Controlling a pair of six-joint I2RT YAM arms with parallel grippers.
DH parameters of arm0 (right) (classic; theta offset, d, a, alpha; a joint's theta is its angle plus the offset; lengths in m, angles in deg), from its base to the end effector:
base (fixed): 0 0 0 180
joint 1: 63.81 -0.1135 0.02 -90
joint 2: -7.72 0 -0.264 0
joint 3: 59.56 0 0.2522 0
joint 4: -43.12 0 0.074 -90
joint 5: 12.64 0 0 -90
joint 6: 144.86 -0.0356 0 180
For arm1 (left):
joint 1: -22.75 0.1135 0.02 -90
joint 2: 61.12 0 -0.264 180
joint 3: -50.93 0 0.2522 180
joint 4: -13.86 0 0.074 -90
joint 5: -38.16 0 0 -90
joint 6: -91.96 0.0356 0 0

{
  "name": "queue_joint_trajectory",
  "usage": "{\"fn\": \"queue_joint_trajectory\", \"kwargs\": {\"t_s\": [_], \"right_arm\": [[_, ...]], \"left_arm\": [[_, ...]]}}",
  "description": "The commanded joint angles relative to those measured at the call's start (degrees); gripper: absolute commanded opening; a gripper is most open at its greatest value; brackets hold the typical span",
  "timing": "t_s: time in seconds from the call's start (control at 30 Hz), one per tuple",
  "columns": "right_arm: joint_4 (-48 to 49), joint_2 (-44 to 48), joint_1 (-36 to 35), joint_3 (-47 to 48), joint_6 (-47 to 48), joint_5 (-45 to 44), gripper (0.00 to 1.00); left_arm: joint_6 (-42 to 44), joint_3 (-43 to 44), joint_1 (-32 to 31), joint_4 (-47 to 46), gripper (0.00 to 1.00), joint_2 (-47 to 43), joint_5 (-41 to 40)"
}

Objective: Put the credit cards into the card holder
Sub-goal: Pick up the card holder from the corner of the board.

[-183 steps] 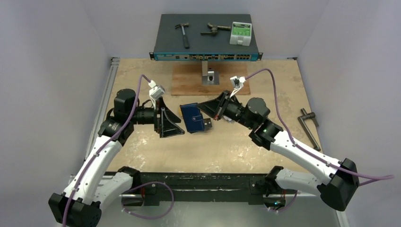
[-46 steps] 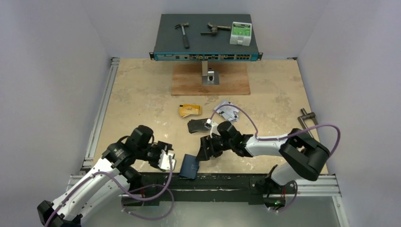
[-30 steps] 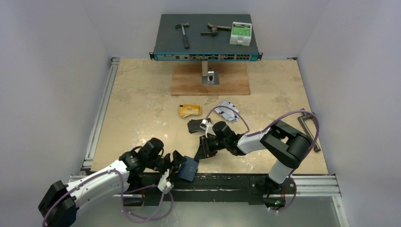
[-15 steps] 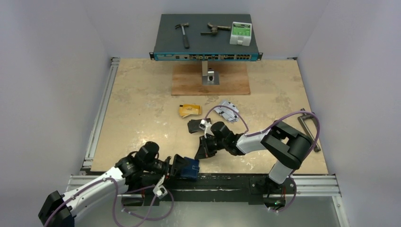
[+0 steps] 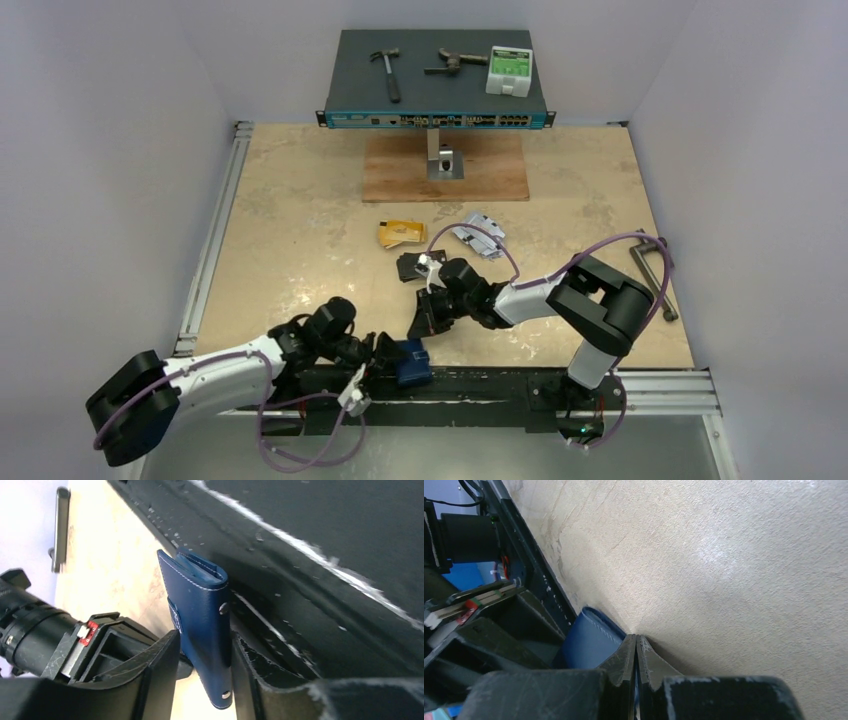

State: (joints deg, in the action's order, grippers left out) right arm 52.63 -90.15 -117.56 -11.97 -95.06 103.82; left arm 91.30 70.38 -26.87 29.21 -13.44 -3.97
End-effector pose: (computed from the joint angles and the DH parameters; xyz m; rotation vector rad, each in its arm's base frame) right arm 0.1631 0.2493 0.1119 -0.5802 2.5286 1.2777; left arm 0.0676 -0.1202 0.1219 2.0694 0.3554 -0.5606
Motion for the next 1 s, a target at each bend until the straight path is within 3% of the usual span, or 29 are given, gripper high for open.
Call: {"fn": "queue_joint_trajectory", "kwargs": {"t_s": [0.0, 0.13, 0.33, 0.53, 0.63, 0.73, 0.83, 0.97], "right_arm": [[-6.5, -1.8, -1.0, -0.6, 1.0, -3.6, 0.00], [-6.7, -1.8, -1.0, -0.6, 1.2, -3.6, 0.00], [-6.7, -1.0, -1.0, -0.8, 1.3, -3.5, 0.00], [-6.9, -1.0, -1.0, -0.9, 1.2, -3.4, 0.00], [-8.2, -0.5, -1.0, -1.2, 1.5, -3.8, 0.00], [-12.5, 1.7, -0.1, -0.9, 3.1, -6.5, 0.10], [-15.5, 5.6, 2.7, -1.3, 4.3, -6.5, 0.32], [-17.0, 11.4, 4.6, -3.0, 4.3, -5.8, 0.43]], "left_arm": [[-17.4, 6.3, -2.5, -16.2, 0.38, 3.4, -8.0], [-24.9, 8.4, -3.3, -17.2, 0.34, 3.8, -12.6], [-27.2, 9.9, -3.4, -14.0, 0.28, 4.2, -14.6], [-13.7, 8.1, -3.5, -2.1, 0.36, 2.2, -7.8], [-4.9, 7.5, -3.5, 6.9, 0.42, 0.3, -9.5], [1.4, 7.5, -0.4, 14.2, 0.51, -3.6, -11.2], [17.1, 8.4, 6.1, 30.1, 0.61, -7.3, -5.1], [22.1, 4.3, 6.2, 27.4, 0.70, -8.7, -1.7]]}}
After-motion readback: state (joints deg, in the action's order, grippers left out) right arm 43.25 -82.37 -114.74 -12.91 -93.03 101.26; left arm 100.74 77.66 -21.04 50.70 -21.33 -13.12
